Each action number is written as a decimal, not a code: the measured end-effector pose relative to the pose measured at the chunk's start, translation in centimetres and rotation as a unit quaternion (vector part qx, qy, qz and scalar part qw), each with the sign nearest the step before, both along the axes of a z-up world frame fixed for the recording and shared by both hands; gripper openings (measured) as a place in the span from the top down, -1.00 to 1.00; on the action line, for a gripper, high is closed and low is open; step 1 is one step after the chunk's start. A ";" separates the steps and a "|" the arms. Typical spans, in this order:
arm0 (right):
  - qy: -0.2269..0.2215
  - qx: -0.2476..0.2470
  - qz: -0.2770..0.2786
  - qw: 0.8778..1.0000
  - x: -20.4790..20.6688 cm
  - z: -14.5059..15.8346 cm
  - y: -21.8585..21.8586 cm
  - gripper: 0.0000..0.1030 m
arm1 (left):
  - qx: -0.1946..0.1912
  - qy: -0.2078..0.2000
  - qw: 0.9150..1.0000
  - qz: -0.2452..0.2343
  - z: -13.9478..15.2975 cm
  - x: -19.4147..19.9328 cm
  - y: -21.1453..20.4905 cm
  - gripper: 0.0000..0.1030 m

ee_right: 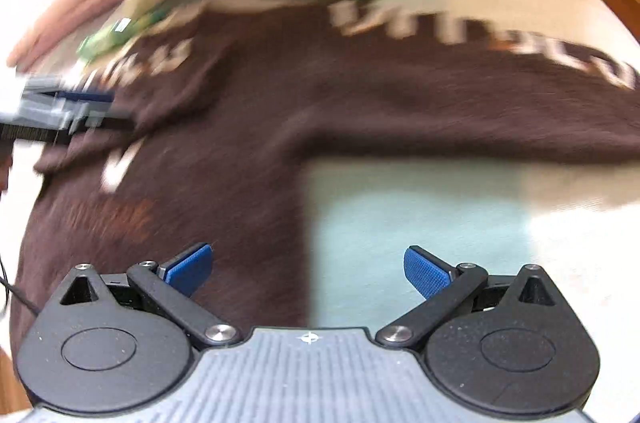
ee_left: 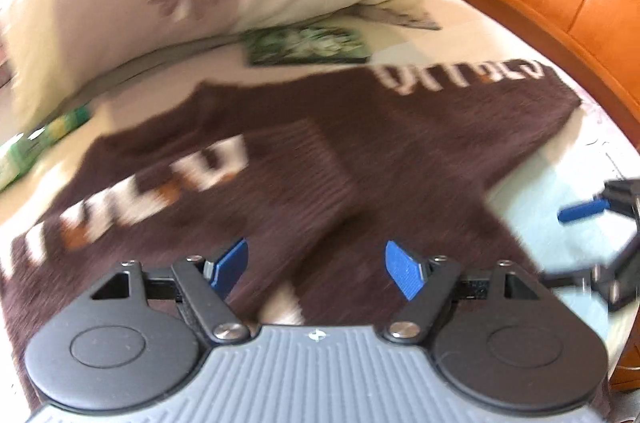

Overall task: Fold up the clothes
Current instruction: 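Move the open right gripper to the cuff of the other lettered sleeve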

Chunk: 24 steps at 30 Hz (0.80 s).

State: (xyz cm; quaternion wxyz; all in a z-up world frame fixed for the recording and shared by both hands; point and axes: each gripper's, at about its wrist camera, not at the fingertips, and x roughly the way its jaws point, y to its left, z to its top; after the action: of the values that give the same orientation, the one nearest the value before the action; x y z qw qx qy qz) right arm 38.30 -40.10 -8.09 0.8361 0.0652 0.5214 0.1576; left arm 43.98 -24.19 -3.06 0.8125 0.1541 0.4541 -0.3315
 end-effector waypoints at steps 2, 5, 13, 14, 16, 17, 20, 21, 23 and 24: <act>-0.010 0.007 -0.037 0.999 1.5 0.2 -3.2 -1.00 | 0.003 0.000 1.000 -0.012 -0.2 0.0 -1.9 -0.49; -0.042 0.010 -0.086 0.995 3.7 0.3 -7.2 -1.00 | 0.010 -0.003 1.000 -0.023 -0.2 0.1 -4.1 -0.49; -0.081 0.012 -0.154 0.985 9.8 -1.4 -13.0 -1.00 | 0.022 -0.001 0.999 -0.034 -0.7 1.1 -7.5 -0.49; -0.073 -0.001 -0.157 0.985 10.1 -2.0 -13.4 -1.00 | 0.023 -0.001 0.999 -0.035 -0.7 1.2 -7.7 -0.49; -0.058 -0.029 -0.173 0.983 10.3 -2.8 -14.7 -1.00 | 0.024 -0.002 0.999 -0.038 -0.7 1.3 -8.2 -0.49; -0.051 -0.043 -0.185 0.980 10.0 -3.1 -15.5 -1.00 | 0.025 -0.002 0.999 -0.039 -0.7 1.4 -8.5 -0.49; -0.052 -0.005 -0.215 0.975 8.8 -2.8 -18.1 -1.00 | 0.024 0.000 0.999 -0.040 -0.8 1.7 -9.0 -0.49; -0.051 0.005 -0.225 0.973 8.3 -2.6 -18.8 -1.00 | 0.024 0.001 0.999 -0.041 -0.9 1.7 -9.2 -0.49; -0.049 0.025 -0.246 0.968 7.4 -2.2 -20.3 -1.00 | 0.023 0.004 0.999 -0.043 -1.1 1.9 -9.7 -0.49; -0.046 0.039 -0.258 0.964 7.1 -2.3 -20.9 -1.00 | 0.022 0.005 0.999 -0.045 -1.2 1.9 -10.0 -0.49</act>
State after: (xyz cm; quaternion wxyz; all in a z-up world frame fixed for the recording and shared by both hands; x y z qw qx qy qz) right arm 45.37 -61.05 -10.40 0.8682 0.2222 0.4417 -0.0404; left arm 45.88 -34.19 -4.23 0.7906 0.1910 0.4582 -0.3585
